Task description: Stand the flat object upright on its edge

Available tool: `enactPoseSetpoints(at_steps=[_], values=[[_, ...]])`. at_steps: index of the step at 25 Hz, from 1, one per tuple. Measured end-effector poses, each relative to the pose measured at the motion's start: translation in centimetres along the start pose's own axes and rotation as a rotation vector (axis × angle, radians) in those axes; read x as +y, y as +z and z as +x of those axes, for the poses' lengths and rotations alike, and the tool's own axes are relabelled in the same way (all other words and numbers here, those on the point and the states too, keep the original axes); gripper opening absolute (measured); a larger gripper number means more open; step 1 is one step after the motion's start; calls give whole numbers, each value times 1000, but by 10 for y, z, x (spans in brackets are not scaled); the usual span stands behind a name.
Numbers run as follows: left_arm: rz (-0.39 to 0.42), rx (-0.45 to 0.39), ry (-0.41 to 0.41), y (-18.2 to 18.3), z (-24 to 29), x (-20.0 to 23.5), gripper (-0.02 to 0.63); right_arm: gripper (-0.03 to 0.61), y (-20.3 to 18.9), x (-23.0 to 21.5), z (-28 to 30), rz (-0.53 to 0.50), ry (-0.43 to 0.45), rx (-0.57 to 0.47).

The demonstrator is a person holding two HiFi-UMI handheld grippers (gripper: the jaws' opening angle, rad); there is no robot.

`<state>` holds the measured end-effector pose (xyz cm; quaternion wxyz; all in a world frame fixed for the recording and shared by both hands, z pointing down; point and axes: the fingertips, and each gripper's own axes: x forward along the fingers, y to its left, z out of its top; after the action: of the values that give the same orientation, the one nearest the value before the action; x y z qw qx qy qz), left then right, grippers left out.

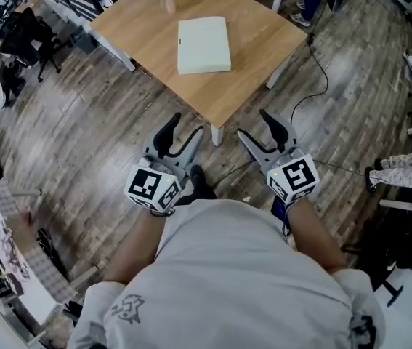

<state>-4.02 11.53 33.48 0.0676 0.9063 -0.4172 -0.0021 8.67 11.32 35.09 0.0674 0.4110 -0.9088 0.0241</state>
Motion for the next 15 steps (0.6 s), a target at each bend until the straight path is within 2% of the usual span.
enactPoseSetpoints(at_steps=[8,15], values=[[-39,12,-69,11,29,92,232,289,15,-13,97,1,-44,23],[-70,49,-107,1,50,138,232,296,3,-22,139,29,-78,77]])
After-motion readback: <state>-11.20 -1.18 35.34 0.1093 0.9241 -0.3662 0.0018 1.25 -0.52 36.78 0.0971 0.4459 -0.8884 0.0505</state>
